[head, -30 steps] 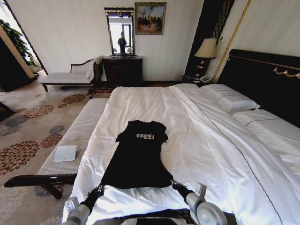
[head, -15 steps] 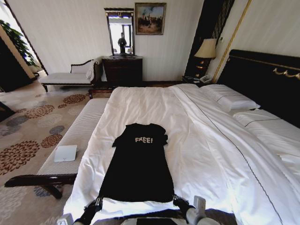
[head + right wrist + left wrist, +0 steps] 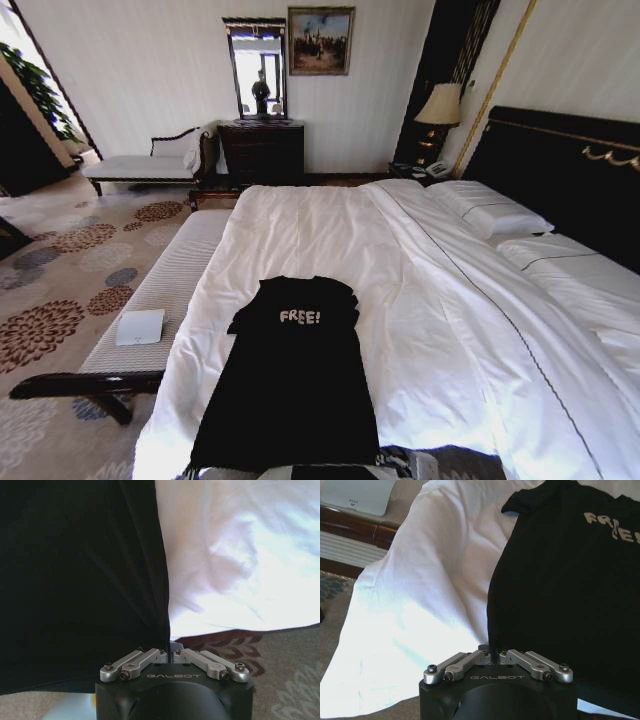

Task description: Fold the clothes on the bed.

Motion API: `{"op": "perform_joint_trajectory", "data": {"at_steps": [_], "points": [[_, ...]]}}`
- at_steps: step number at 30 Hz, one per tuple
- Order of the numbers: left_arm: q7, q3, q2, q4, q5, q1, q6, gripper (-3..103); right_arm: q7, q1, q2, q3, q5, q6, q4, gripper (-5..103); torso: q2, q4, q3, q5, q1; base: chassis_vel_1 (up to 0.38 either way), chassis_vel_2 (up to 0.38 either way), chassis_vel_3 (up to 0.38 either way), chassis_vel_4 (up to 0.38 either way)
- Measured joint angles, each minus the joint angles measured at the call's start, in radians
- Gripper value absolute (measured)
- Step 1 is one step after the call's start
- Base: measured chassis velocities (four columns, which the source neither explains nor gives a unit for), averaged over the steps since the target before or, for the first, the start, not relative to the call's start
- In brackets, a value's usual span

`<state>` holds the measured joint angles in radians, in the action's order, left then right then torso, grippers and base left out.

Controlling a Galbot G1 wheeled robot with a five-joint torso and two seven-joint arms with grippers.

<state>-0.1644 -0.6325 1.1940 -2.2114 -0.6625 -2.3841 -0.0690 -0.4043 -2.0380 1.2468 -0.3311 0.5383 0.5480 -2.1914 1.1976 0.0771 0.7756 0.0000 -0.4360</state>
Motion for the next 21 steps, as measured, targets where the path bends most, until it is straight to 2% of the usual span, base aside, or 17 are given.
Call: {"op": "perform_joint_trajectory", "data": {"at_steps": [4,11,21], "points": [[-0.008,0.029,0.0,0.032,0.026,-0.001,0.009,2,-0.004,0.006,-0.001,0.017,-0.014,0.011,0.022,1,0.0,0.0,0.0,-0.0001,0.0,0.0,0.0,0.0,0.0],[-0.015,0.037,-0.008,0.068,0.025,0.034,-0.004,2,-0.011,0.013,-0.002,0.043,-0.019,0.036,0.035,1,0.0,0.0,0.0,-0.0002,0.0,0.0,0.0,0.0,0.0],[-0.044,0.08,-0.006,0.117,0.068,0.124,-0.023,2,-0.006,0.077,0.009,0.058,-0.026,0.015,0.11,1,0.0,0.0,0.0,-0.0001,0.0,0.0,0.0,0.0,0.0]]}}
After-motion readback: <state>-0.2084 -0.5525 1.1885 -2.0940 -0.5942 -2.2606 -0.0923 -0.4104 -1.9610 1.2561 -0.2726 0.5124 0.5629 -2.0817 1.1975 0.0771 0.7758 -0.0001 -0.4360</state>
